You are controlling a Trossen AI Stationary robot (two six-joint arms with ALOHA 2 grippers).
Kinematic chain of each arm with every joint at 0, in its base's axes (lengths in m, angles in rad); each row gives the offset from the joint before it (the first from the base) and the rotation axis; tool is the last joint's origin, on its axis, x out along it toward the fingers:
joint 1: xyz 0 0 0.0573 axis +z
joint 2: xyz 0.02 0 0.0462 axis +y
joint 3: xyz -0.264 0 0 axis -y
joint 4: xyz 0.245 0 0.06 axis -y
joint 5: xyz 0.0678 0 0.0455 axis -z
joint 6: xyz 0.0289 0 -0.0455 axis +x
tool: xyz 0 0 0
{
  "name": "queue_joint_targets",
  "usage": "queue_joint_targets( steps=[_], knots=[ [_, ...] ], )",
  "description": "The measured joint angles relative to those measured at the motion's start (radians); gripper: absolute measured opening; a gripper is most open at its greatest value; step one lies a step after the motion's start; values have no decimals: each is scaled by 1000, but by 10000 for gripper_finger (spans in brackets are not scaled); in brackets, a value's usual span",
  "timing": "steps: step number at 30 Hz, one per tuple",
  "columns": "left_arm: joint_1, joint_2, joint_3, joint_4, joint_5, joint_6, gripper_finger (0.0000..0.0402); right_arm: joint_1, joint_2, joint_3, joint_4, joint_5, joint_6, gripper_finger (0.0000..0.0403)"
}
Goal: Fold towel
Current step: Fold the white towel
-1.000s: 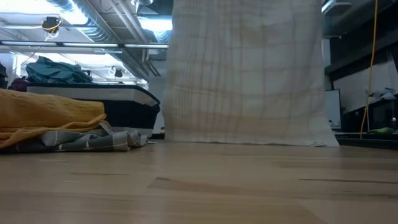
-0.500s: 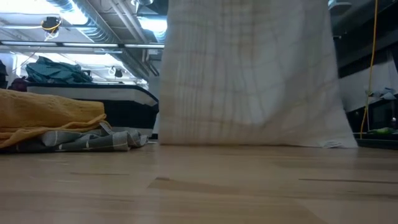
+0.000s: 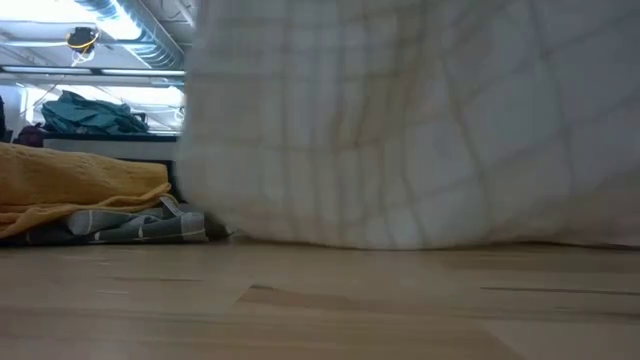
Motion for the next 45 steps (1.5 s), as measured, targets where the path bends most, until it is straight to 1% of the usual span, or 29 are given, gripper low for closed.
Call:
queue_joint_targets(
  steps=[4, 5, 7, 8, 10, 15, 19, 26, 31, 33, 37, 39, 42, 45],
  knots=[
    [-75, 5, -1, -68, -81, -18, 0, 23, 44, -1, -99, -1, 172, 1],
    [-93, 8, -1, -83, -86, -31, 0, 28, 51, -1, -142, -2, 235, 1],
    [-127, 18, -1, -107, -87, -57, 0, 36, 66, -1, -227, -49, 359, 1],
    [-145, 26, -1, -118, -87, -68, 0, 43, 75, 0, -265, -51, 439, 1],
    [-182, 45, -1, -147, -98, -74, 0, 52, 102, 0, -303, -48, 541, 1],
    [-269, 119, -1, -239, -203, -80, 0, 73, 174, -1, -318, -44, 720, 1],
    [-321, 188, -1, -278, -287, -121, 0, 87, 245, -1, -318, -45, 881, 1],
    [-395, 280, -1, -277, -296, -201, 0, 112, 351, -1, -318, -71, 1137, 1],
    [-448, 329, -1, -275, -326, -269, 0, 119, 411, -1, -318, -145, 1264, 1],
    [-473, 350, -1, -275, -375, -307, 0, 118, 431, -1, -319, -172, 1291, 1],
    [-523, 378, -1, -284, -500, -379, 0, 117, 456, -1, -353, -186, 1313, 1],
    [-542, 383, -1, -302, -530, -419, 0, 118, 457, -1, -413, -207, 1366, 1],
    [-580, 384, -3, -323, -584, -509, 0, 119, 456, 0, -531, -268, 1493, 1],
    [-618, 384, -30, -319, -638, -566, 0, 117, 456, -1, -641, -343, 1617, 1]
  ],
)
